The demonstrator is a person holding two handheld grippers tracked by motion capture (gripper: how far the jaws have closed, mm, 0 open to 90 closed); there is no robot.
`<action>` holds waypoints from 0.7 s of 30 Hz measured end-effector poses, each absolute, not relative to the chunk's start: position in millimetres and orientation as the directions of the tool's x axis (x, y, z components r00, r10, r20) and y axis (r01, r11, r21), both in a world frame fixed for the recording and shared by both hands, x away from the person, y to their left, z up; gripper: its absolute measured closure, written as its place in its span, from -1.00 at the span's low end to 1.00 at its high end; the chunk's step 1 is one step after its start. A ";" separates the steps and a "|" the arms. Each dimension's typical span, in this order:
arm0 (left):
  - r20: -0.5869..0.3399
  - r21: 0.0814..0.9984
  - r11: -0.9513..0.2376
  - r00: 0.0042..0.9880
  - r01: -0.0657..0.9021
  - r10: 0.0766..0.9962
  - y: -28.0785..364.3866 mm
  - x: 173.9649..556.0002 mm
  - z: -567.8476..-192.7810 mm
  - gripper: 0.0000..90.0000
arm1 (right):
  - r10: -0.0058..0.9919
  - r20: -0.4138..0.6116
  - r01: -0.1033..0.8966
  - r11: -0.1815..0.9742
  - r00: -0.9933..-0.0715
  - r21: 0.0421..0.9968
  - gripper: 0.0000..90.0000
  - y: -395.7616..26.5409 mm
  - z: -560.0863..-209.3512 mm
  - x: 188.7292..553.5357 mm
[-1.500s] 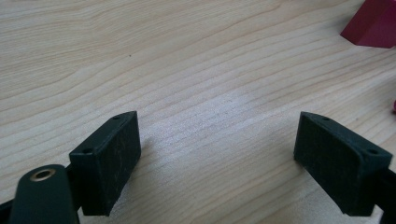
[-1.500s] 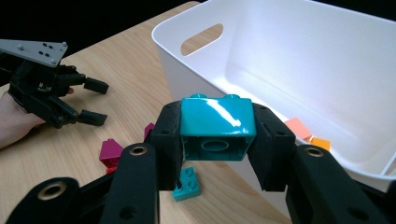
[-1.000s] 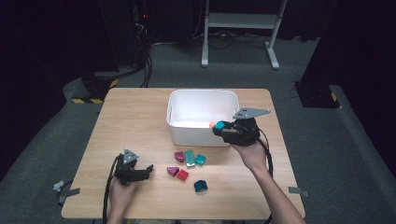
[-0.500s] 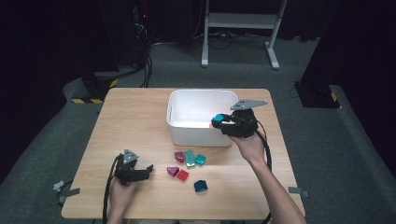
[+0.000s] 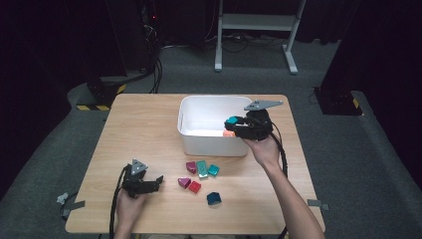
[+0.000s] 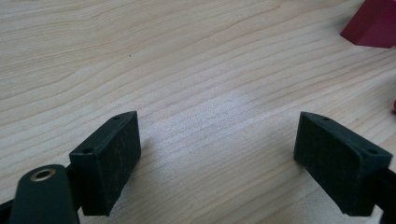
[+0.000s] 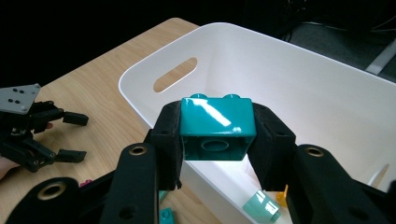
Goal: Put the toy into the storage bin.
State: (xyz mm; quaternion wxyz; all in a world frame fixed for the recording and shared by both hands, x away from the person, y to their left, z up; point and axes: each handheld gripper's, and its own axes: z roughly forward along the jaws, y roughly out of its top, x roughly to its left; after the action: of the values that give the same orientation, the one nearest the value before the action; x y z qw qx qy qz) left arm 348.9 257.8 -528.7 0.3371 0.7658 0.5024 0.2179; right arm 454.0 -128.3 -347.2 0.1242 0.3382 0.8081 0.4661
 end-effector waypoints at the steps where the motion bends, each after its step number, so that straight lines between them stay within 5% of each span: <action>1: -0.005 0.735 -0.268 0.400 0.623 0.916 257.8 348.9 -528.7 -0.67 | 0.665 0.113 0.433 0.339 -0.738 0.835 0.30 -127.7 -347.4 455.2; 16: -0.005 0.735 -0.267 0.400 0.623 0.917 257.8 348.8 -528.7 -0.67 | 0.700 0.124 0.480 0.340 -0.703 0.809 0.29 -129.2 -359.5 472.6; 21: -0.005 0.735 -0.267 0.400 0.623 0.917 257.8 348.8 -528.7 -0.67 | 0.716 0.122 0.492 0.335 -0.687 0.803 0.08 -128.6 -361.6 475.1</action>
State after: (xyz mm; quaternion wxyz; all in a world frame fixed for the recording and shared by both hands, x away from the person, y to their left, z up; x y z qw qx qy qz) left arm 348.8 257.8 -528.7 0.3372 0.7656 0.5026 0.2179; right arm 475.1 -128.6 -361.6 0.1278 0.3743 0.8071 0.4384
